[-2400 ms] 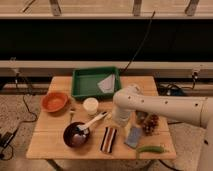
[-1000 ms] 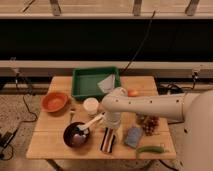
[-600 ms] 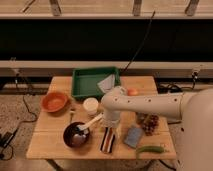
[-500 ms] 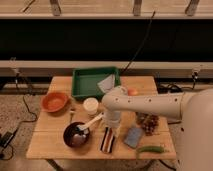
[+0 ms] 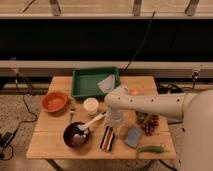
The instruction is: Place eraser in paper cup
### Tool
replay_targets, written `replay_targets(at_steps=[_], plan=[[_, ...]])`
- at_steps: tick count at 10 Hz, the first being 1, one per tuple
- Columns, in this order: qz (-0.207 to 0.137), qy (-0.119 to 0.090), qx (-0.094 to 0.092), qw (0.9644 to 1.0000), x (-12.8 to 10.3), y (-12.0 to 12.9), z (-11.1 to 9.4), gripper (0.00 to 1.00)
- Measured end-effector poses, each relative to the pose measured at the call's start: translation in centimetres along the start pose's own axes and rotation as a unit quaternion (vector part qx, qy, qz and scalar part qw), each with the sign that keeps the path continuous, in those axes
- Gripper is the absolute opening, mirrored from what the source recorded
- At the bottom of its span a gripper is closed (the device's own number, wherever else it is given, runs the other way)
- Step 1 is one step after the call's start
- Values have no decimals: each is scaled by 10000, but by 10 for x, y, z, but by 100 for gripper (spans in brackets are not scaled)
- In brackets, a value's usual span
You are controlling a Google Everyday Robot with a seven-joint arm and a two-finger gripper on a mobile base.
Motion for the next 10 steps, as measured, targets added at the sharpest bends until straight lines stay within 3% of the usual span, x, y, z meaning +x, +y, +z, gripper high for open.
replay_targets(at_steps=[3,10], plan=[[69,38,127,9999,9,1,-21,0],[-55,349,814,9961,9,-35,-121,0]])
